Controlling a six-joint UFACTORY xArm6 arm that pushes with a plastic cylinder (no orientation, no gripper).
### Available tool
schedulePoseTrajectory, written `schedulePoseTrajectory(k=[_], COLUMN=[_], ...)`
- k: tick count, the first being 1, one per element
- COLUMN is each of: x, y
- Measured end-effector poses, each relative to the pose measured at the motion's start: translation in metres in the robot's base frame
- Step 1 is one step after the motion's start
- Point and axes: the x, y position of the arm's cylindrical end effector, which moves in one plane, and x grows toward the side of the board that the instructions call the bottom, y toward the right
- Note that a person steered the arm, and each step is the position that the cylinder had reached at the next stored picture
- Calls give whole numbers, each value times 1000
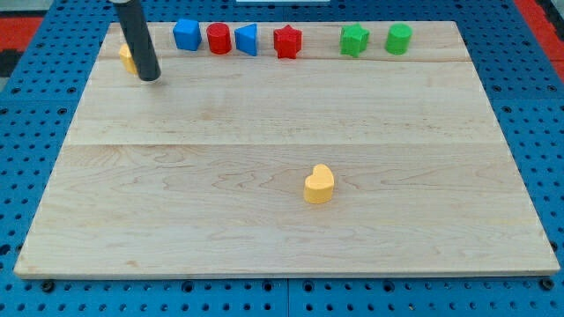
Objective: Move your arm right to the yellow heart
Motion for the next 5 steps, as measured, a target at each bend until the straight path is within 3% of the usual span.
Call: schedulePoseTrajectory(k=[1, 3, 4, 5], x=[-20, -63, -59, 24], y=[-26, -8, -6, 66])
